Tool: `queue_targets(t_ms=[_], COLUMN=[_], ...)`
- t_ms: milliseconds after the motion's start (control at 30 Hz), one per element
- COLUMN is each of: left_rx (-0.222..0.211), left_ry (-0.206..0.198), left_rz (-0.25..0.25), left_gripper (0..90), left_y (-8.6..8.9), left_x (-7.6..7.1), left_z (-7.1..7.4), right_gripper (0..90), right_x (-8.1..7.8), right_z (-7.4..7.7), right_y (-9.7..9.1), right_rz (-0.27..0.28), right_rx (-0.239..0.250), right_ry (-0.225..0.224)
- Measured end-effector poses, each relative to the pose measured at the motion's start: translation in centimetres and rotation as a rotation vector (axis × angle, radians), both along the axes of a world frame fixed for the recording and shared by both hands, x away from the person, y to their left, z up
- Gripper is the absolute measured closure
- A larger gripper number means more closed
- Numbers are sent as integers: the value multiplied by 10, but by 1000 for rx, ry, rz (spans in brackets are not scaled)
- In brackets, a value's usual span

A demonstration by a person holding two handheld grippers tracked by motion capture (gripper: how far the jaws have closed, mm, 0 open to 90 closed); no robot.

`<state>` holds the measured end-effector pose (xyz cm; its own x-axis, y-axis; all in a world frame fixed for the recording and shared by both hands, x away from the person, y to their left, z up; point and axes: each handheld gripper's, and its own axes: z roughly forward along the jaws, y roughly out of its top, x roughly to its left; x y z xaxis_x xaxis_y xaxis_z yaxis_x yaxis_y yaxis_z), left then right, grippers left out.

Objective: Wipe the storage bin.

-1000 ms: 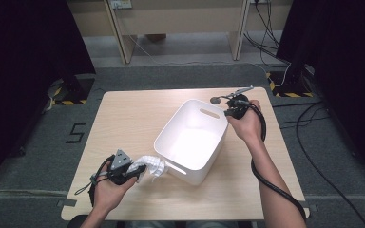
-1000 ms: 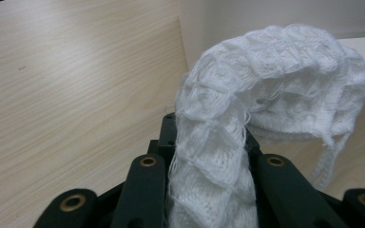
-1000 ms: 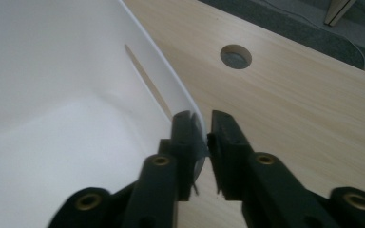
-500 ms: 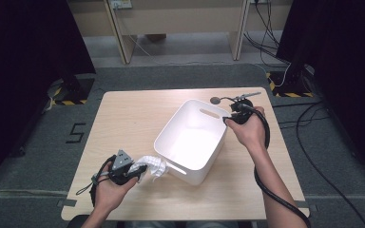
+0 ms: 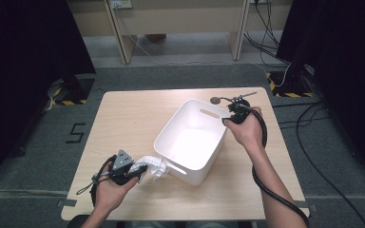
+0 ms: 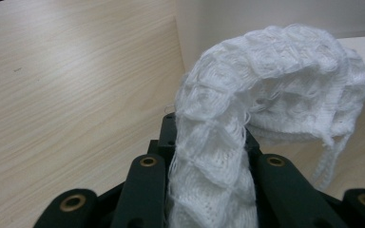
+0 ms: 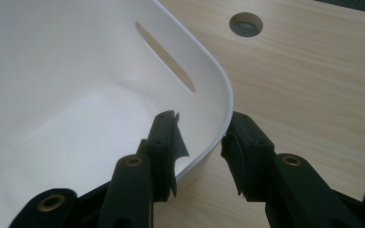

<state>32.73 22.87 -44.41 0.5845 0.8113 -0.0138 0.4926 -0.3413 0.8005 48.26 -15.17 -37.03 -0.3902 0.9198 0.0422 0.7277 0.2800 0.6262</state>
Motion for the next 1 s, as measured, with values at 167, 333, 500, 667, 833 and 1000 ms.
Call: queue_targets(t_ms=[167,333,500,667,833,1000], left_rx=[-5,-2,1,2,-5,-7], left_ry=[-2,1,1,1,1,1], left_rz=[-3,-12,-23,-37,-39,-44], left_gripper=[725,725,724,724,724,723], left_y=[-1,-3,-5,-8,-9,-11], left_x=[0,-1,-1,-1,-3,-4], left_z=[0,0,1,1,1,0], right_gripper=[670,686,716,754,795,811], right_x=[1,3,6,9,13,15], right_z=[0,1,1,1,1,1], right_y=[1,1,0,0,2,4], right_rz=[10,16,17,22,30,28], right_rx=[-20,-29,-32,-42,-66,-74], right_ry=[-7,-5,-10,-20,-38,-45])
